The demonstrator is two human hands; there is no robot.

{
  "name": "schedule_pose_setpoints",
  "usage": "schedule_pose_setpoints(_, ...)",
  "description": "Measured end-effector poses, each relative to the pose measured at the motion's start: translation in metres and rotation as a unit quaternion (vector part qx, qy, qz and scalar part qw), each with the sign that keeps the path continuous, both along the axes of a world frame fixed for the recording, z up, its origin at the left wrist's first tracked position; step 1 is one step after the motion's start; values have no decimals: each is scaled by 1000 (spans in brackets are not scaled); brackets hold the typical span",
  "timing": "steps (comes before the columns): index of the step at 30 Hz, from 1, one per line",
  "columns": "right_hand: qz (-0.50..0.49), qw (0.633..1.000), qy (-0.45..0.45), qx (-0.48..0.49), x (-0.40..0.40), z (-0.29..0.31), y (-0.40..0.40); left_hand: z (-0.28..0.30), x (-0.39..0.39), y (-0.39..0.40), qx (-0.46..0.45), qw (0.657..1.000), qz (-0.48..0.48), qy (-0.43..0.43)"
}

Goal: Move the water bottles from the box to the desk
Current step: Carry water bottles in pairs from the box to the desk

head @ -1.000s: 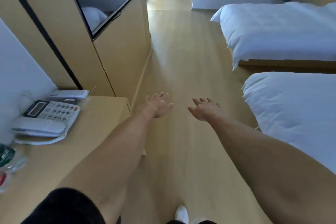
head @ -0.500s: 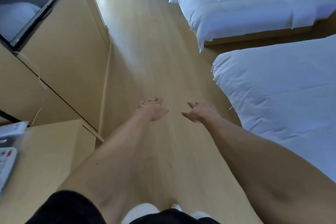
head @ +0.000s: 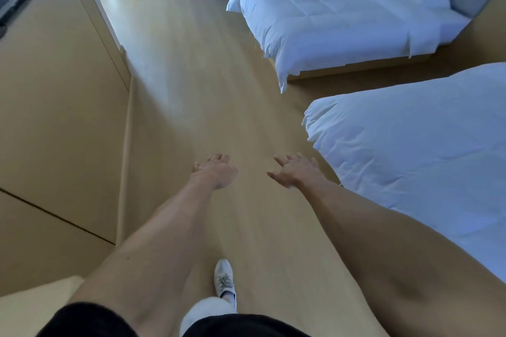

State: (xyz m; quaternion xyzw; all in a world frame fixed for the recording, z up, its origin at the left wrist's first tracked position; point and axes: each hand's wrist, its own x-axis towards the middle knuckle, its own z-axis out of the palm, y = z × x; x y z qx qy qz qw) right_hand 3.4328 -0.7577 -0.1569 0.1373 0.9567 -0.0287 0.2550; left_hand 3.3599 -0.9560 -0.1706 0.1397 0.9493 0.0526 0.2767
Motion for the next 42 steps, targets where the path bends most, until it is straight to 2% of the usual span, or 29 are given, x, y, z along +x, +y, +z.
schedule_pose_setpoints(8, 34, 999, 20, 10, -154, 23, -44, 16, -145, -38, 5, 1000, 22, 8)
schedule_pose_setpoints(16, 27, 999, 16, 4, -259, 24, -36, 16, -244, -23, 14, 1000, 17, -6)
schedule_pose_setpoints(22, 25, 999, 11, -18, -349, 4, -7, 6, -328, 2, 0, 1000, 16, -6)
schedule_pose_setpoints(27, 37, 998, 22, -41, -455, -6, 24, 5, -419, 30, -8, 999, 40, 0)
schedule_pose_setpoints(35, 65, 997, 20, -43, -613, 11, 81, 26, -571, 75, -7, 995, 96, 3)
schedule_pose_setpoints(42, 90, 995, 9, -32, -716, 11, 103, 27, -670, 99, 1, 994, 112, 9)
